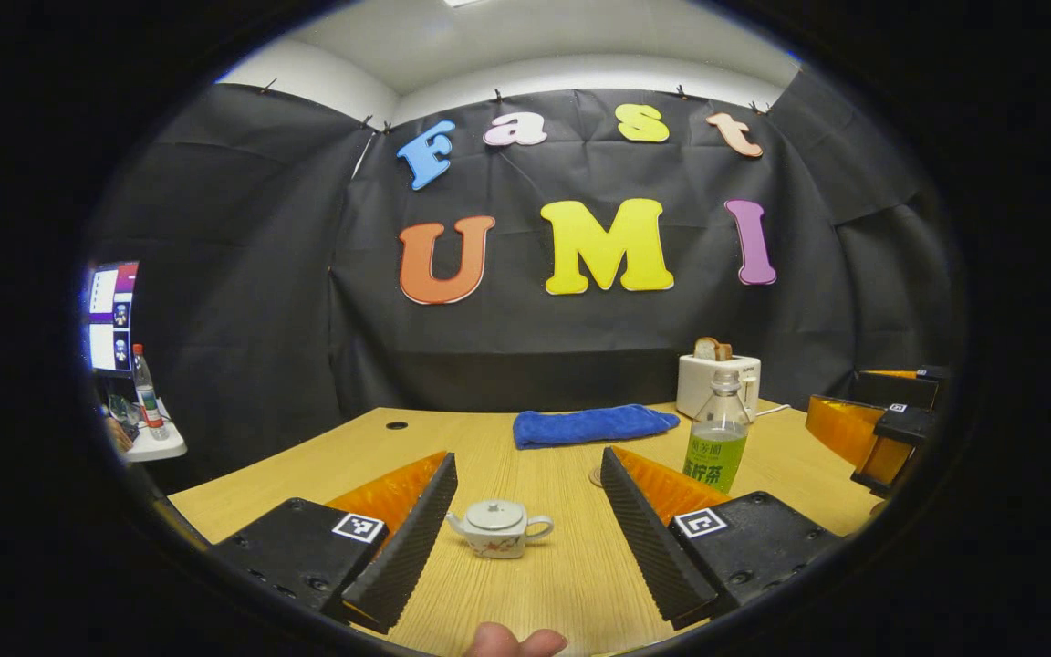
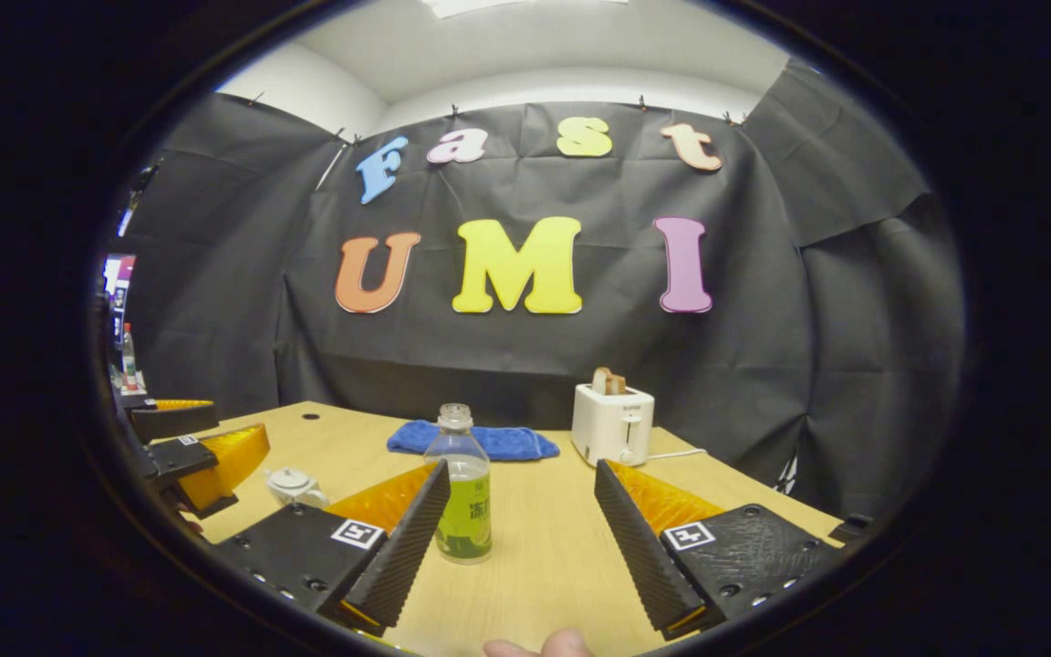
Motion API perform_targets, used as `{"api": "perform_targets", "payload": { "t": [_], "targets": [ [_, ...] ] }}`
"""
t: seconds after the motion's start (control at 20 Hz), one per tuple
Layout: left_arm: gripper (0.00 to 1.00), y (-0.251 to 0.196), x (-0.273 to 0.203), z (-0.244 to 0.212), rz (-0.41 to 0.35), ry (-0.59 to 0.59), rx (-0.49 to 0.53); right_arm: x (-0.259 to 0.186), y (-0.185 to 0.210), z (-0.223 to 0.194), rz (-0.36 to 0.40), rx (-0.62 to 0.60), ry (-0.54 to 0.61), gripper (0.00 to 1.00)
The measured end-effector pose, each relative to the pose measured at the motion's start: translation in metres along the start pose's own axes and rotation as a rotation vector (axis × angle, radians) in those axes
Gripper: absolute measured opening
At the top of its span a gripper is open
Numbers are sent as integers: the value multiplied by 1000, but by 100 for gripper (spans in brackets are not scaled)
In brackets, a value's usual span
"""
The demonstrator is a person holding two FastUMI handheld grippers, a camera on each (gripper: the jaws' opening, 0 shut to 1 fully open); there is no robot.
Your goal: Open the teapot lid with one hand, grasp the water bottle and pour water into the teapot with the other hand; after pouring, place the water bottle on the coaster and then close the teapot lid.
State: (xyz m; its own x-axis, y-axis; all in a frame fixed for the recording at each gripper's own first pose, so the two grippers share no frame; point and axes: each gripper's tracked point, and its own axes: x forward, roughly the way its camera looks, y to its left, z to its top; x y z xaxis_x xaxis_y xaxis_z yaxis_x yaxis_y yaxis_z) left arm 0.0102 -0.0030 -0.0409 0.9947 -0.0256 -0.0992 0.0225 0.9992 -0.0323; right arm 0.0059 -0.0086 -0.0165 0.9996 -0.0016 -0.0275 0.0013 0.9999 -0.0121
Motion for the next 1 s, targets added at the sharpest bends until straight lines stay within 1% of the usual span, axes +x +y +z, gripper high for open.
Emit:
{"api": "perform_targets", "payload": {
  "t": [0.1,0.15,0.2,0.4,0.45,0.5,0.6,0.65,0.7,0.75,0.85,0.9,0.95,1.0],
  "targets": [
    [99,7,7,-10,9,23,-4,2,-4,-6,-3,0,7,98],
    [99,12,11,-14,20,34,-1,2,-6,-9,-7,-1,14,95],
    [99,15,17,-18,32,45,0,3,-7,-12,-9,-6,22,95],
    [99,25,38,-37,49,100,-8,2,-20,-14,-39,-35,24,95],
    [98,30,47,-45,53,126,-5,2,-24,-14,-49,-42,21,95],
    [96,32,54,-51,56,147,-4,2,-28,-15,-59,-47,19,97],
    [88,39,62,-60,63,184,-7,4,-34,-17,-74,-51,24,97],
    [81,42,66,-63,66,195,-7,4,-36,-19,-80,-49,29,95],
    [77,42,71,-66,62,207,-6,5,-38,-20,-84,-44,35,95],
    [70,41,74,-70,58,218,-6,6,-40,-21,-89,-41,39,95],
    [63,38,78,-76,48,240,-11,8,-43,-23,-98,-44,46,95],
    [61,37,79,-79,47,250,-13,9,-44,-24,-100,-47,48,97],
    [56,37,82,-82,47,261,-14,10,-44,-25,-101,-51,50,98],
    [53,37,83,-84,56,271,-11,11,-44,-26,-100,-53,51,95]
  ]
}}
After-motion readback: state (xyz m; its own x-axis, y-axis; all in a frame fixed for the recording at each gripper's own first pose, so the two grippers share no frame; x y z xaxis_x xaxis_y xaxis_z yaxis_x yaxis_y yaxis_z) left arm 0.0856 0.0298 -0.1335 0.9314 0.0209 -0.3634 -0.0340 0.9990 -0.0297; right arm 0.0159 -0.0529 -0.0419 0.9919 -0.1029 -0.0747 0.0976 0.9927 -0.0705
